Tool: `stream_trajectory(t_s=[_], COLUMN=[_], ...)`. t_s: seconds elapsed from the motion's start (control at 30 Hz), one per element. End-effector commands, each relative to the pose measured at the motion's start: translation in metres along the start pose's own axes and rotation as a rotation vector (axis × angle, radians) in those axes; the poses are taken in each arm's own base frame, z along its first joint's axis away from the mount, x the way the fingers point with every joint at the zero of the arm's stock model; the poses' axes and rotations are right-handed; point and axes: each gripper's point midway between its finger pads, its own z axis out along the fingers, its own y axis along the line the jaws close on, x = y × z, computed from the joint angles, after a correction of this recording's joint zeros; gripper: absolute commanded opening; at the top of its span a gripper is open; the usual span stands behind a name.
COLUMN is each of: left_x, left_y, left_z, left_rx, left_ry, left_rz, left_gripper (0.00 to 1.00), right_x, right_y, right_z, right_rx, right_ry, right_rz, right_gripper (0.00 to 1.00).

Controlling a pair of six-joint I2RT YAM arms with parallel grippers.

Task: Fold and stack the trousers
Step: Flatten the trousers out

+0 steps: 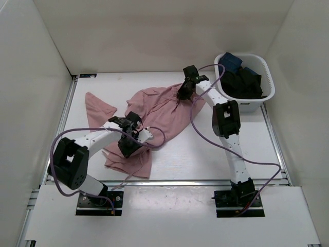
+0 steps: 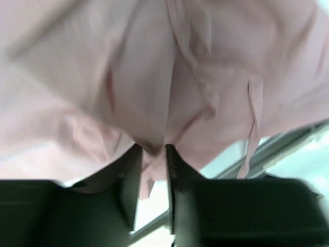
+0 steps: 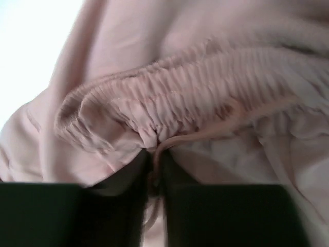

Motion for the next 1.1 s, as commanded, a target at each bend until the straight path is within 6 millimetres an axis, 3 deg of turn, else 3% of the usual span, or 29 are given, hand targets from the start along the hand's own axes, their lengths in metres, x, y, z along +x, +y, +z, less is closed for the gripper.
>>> stream_trajectory(t_s=[0.0,0.03,0.07,0.1,0.13,0.17,0.2,0.23,0.27,0.3,0.33,0.37,0.43,0.47,0.5,0.6,0.63,0.67,0.8,1.07], left_x=[0.016,0.017,0.017,0.024,0.033,0.04,0.045,0.057,0.078,0.088,0.096,0.108,0.116,0.12,0.116,0.105,0.094,0.091,0.074,0.091], left_y=[-0.004,0.004,0.01,0.013,0.022,0.026,0.033,0.038,0.052,0.06,0.068,0.081,0.091,0.096,0.106,0.13,0.134,0.153,0.188,0.204], left_z=[-0.018,-0.025,-0.037,-0.043,-0.053,-0.057,-0.062,-0.063,-0.067,-0.07,-0.072,-0.074,-0.076,-0.077,-0.083,-0.072,-0.069,-0.068,-0.048,-0.001], left_rx=[-0.024,-0.074,-0.117,-0.13,-0.163,-0.178,-0.206,-0.235,-0.31,-0.348,-0.378,-0.419,-0.442,-0.425,-0.431,-0.316,-0.259,-0.228,-0.131,-0.066], left_ry=[0.024,0.027,-0.001,0.005,-0.009,-0.007,-0.01,0.013,0.045,0.054,0.061,0.053,0.036,0.015,-0.023,-0.103,-0.161,-0.182,-0.207,-0.1], left_rz=[-0.038,-0.046,-0.059,-0.077,-0.127,-0.155,-0.169,-0.177,-0.228,-0.248,-0.247,-0.312,-0.374,-0.428,-0.468,-0.628,-0.684,-0.742,-0.838,-0.91], left_gripper=[0.39,0.45,0.61,0.67,0.72,0.74,0.76,0.79,0.82,0.83,0.86,0.86,0.88,0.88,0.88,0.88,0.86,0.84,0.82,0.89], right_x=[-0.01,-0.003,-0.007,-0.003,0.013,0.022,0.018,0.024,0.018,0.025,0.049,0.052,0.069,0.074,0.081,0.099,0.106,0.108,0.11,0.102], right_y=[-0.004,-0.013,-0.01,-0.015,-0.042,-0.05,-0.045,-0.055,-0.049,-0.055,-0.086,-0.08,-0.112,-0.112,-0.116,-0.136,-0.15,-0.154,-0.154,-0.155], right_z=[-0.012,-0.017,-0.046,-0.06,-0.065,-0.079,-0.119,-0.135,-0.177,-0.19,-0.192,-0.223,-0.238,-0.26,-0.266,-0.288,-0.286,-0.288,-0.3,-0.317], right_rx=[0.049,0.074,0.08,0.12,0.196,0.224,0.201,0.215,0.166,0.156,0.21,0.156,0.223,0.195,0.198,0.182,0.209,0.208,0.148,0.13], right_ry=[-0.046,-0.026,-0.044,-0.059,-0.024,-0.018,-0.055,-0.059,-0.125,-0.134,-0.09,-0.128,-0.13,-0.157,-0.16,-0.176,-0.174,-0.175,-0.21,-0.279], right_rz=[0.009,-0.01,-0.029,-0.057,-0.082,-0.092,-0.101,-0.102,-0.1,-0.083,-0.067,-0.063,-0.049,-0.049,-0.061,-0.068,-0.071,-0.071,-0.073,-0.066], right_gripper=[0.12,0.1,0.07,0.04,0.01,0.0,0.0,0.0,0.0,0.0,0.0,0.0,0.0,0.0,0.0,0.0,0.0,0.0,0.0,0.0])
